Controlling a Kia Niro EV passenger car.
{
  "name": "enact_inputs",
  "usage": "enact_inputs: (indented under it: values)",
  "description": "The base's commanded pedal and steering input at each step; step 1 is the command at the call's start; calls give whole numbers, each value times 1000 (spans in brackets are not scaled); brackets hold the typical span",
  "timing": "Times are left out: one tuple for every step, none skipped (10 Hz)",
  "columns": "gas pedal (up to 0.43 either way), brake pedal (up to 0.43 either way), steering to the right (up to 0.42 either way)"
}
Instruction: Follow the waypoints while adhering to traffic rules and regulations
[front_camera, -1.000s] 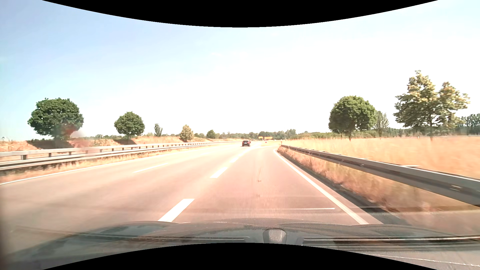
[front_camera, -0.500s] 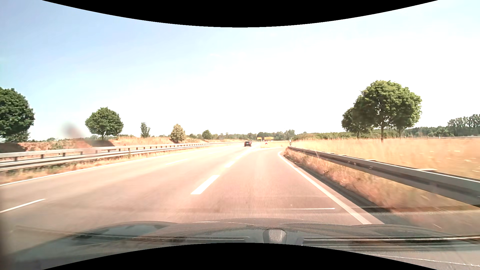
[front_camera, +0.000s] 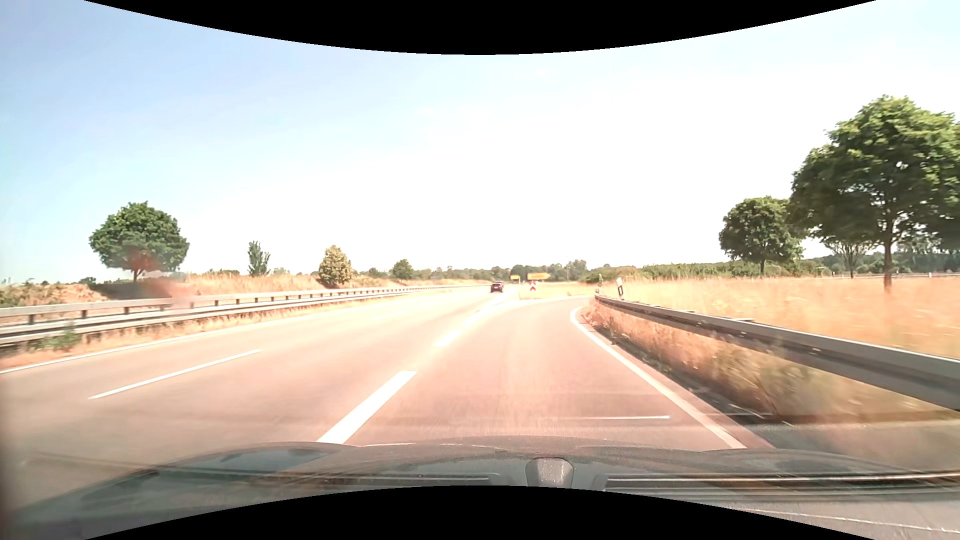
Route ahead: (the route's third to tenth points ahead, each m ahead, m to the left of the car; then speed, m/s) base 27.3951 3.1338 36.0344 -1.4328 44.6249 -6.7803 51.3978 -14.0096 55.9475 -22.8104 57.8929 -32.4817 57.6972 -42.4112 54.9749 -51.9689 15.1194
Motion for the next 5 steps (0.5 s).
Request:
enact_inputs:
  values:
    - [0, 207, 5]
    - [0, 207, 7]
    - [0, 201, 11]
    - [0, 201, 16]
    - [0, 195, 22]
